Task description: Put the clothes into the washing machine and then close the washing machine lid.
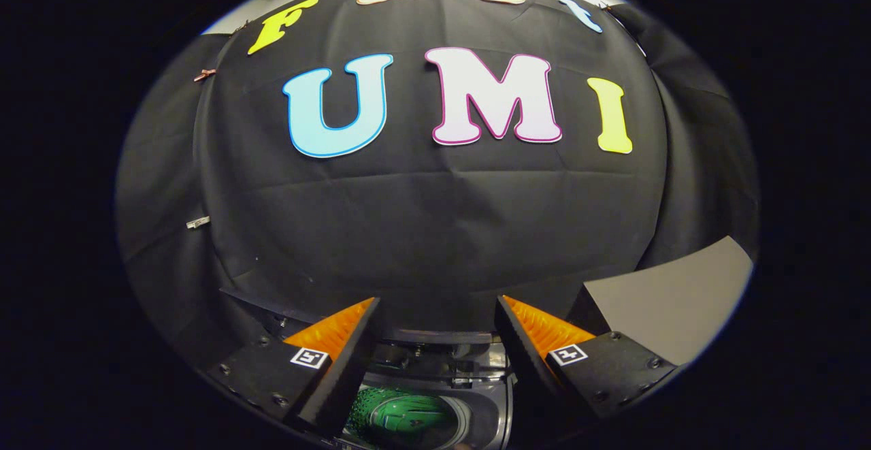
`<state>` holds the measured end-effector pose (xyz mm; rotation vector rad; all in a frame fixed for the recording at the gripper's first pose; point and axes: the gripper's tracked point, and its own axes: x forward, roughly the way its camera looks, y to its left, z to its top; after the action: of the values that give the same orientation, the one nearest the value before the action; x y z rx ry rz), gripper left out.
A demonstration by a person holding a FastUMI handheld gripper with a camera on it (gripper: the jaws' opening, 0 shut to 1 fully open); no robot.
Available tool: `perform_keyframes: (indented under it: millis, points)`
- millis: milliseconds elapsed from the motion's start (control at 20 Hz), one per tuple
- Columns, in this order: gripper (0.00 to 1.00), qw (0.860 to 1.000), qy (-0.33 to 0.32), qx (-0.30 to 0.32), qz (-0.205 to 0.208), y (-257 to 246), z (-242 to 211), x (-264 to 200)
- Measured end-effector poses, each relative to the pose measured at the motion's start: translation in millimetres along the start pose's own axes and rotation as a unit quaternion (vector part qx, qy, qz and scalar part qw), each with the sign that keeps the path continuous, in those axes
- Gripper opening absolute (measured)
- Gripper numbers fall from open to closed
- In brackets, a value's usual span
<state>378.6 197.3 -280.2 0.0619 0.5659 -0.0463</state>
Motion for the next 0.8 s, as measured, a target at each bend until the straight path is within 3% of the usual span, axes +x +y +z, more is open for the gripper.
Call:
perform_keyframes:
  millis: [500,800]
  points:
    - [1.0,0.998,0.058,0.011,0.015,2.6,-73.1,-79.1]
    - [0.99,0.998,0.013,-0.005,0.053,15.9,-48.1,-127.6]
